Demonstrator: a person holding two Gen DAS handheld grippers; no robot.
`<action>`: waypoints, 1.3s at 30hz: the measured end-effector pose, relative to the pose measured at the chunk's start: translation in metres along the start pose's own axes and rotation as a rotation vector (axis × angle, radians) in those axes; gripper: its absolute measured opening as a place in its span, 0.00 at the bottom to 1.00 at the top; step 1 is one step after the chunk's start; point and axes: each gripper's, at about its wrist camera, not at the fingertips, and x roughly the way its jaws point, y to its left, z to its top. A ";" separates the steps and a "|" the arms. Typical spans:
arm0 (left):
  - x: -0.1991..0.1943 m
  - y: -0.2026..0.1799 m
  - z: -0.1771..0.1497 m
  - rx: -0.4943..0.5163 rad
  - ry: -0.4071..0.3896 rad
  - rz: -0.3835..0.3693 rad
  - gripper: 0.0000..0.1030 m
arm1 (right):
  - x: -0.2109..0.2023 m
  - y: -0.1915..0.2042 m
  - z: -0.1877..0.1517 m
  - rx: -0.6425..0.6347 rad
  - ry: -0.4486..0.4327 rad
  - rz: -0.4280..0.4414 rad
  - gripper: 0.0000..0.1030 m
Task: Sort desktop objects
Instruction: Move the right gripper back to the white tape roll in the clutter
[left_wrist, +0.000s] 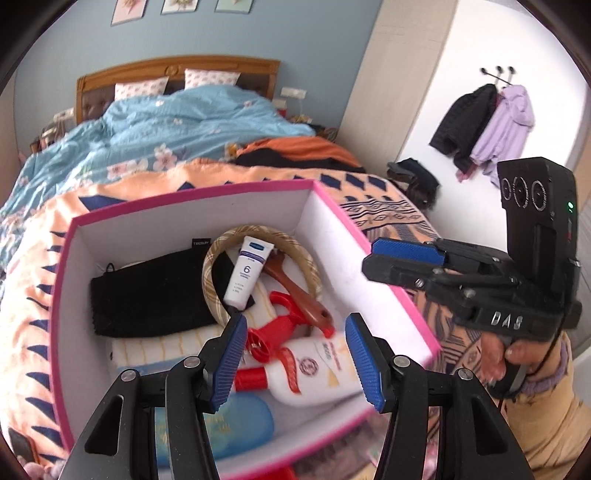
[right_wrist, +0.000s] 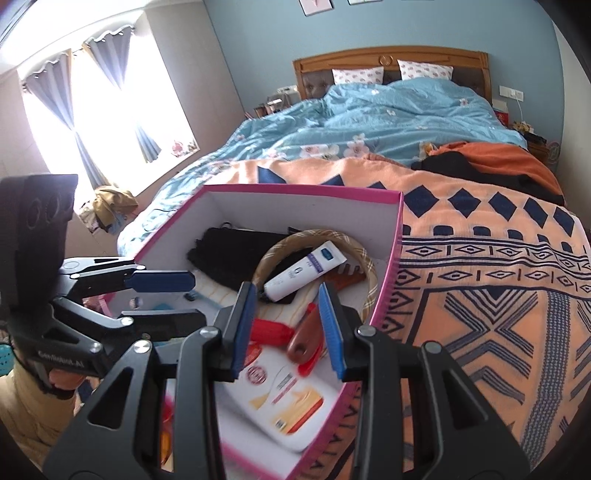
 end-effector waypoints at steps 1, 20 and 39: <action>-0.007 -0.003 -0.005 0.013 -0.012 0.004 0.55 | -0.008 0.001 -0.003 0.000 -0.012 0.009 0.37; -0.035 -0.057 -0.123 0.110 0.067 -0.044 0.56 | -0.067 0.051 -0.113 -0.069 0.078 0.129 0.39; -0.024 -0.066 -0.169 0.068 0.117 -0.017 0.56 | -0.041 0.101 -0.157 -0.274 0.230 0.054 0.39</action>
